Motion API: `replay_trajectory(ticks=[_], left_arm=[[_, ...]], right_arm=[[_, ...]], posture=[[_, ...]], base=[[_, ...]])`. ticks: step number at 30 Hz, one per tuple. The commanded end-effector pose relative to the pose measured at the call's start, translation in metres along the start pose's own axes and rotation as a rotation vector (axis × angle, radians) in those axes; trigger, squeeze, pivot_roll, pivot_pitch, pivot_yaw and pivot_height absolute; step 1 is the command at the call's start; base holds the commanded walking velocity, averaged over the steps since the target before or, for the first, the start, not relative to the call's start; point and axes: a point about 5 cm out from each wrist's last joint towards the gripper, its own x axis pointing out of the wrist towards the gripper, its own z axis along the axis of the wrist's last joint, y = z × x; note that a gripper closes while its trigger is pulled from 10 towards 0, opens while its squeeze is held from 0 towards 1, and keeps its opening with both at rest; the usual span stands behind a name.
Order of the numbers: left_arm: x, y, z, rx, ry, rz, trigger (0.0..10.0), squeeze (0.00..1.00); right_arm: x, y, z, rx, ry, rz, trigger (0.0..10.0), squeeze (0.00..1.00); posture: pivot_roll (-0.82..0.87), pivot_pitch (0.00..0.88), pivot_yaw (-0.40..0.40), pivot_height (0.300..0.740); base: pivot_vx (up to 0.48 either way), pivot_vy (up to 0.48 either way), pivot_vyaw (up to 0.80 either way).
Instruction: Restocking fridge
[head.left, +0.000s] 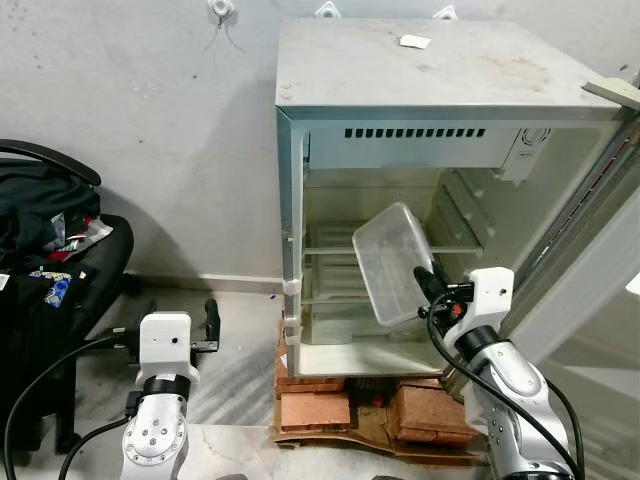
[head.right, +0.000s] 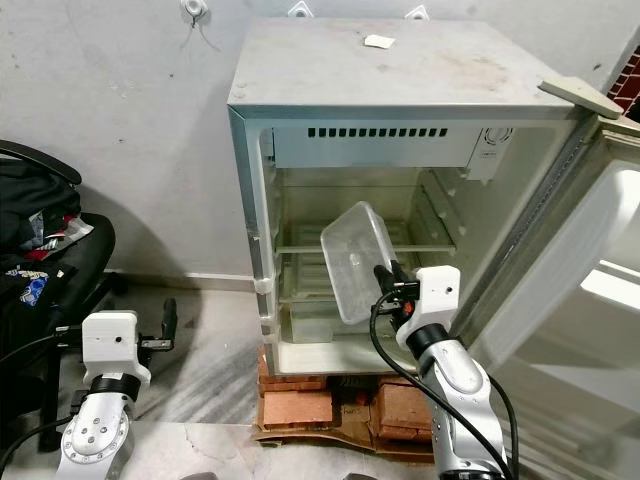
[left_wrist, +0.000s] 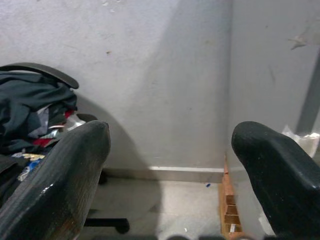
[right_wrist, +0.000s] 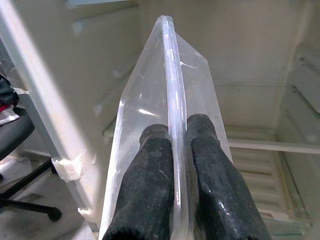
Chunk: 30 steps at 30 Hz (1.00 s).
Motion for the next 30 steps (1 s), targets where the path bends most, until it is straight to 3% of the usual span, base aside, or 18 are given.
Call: replay_trajectory(ticks=[1,24,30], left_arm=[[-0.0020,0.0011,-0.0029,0.012,0.007,0.006,10.0,0.00],[0.0058,-0.0003,-0.0010,0.006,0.018,-0.035,10.0,0.00],[0.0053,-0.0011,-0.0011,0.004,0.022,-0.038,10.0,0.00]], right_arm=[[0.0026,0.0002,-0.0007,0.003,0.012,0.004,10.0,0.00],[0.0028,-0.0031,-0.0077,0.023,0.029,-0.036,10.0,0.00],[0.0029,-0.0033,-0.0087,0.025,0.032,-0.036,10.0,0.00]], posture=[[0.04,0.000,-0.032,0.740],[0.03,0.000,-0.006,0.740],[0.02,0.000,-0.005,0.740]], base=[[0.000,0.000,0.00],[0.000,0.000,0.00],[-0.259,0.000,0.00]])
